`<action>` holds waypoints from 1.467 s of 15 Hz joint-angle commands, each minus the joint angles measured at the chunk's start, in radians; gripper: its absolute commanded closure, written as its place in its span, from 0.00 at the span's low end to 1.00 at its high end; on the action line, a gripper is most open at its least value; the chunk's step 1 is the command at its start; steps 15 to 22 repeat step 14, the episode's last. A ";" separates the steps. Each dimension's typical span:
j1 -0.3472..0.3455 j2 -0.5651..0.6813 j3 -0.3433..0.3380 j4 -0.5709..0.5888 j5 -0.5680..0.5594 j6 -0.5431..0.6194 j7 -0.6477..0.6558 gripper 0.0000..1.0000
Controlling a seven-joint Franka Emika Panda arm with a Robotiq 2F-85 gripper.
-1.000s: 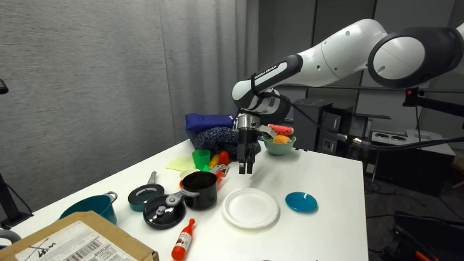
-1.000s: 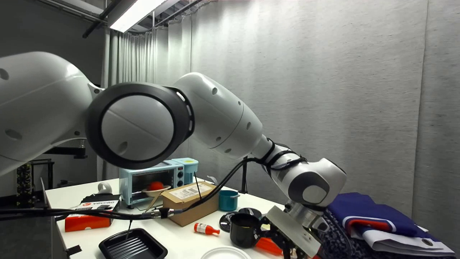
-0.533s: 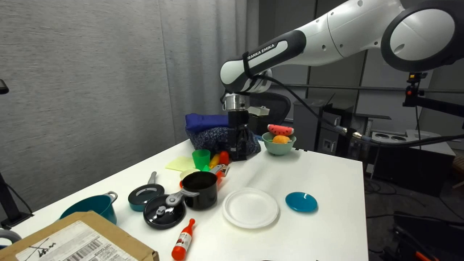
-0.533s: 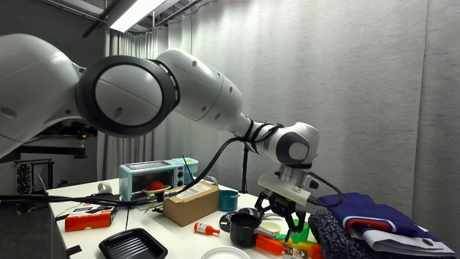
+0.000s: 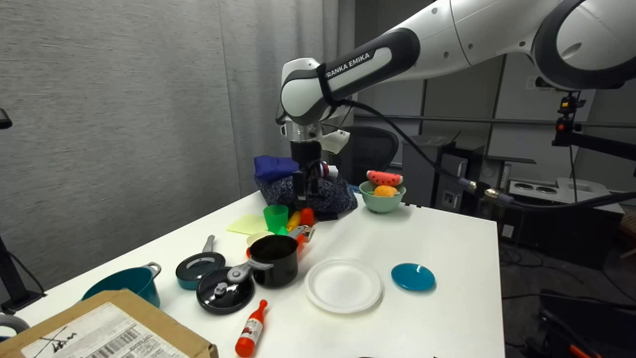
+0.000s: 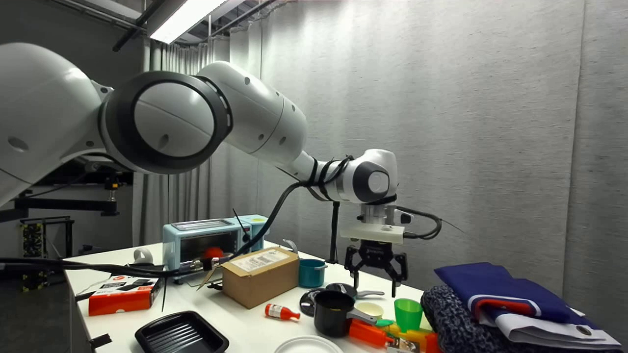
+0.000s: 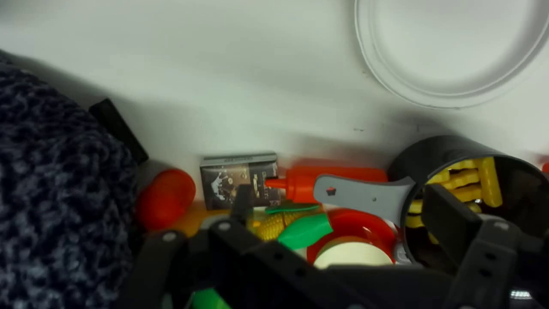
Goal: Pour the fries on the white plate into the black pot
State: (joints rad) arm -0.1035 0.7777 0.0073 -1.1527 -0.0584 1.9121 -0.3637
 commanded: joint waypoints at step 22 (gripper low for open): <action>0.048 -0.068 0.054 -0.001 -0.010 -0.077 -0.041 0.00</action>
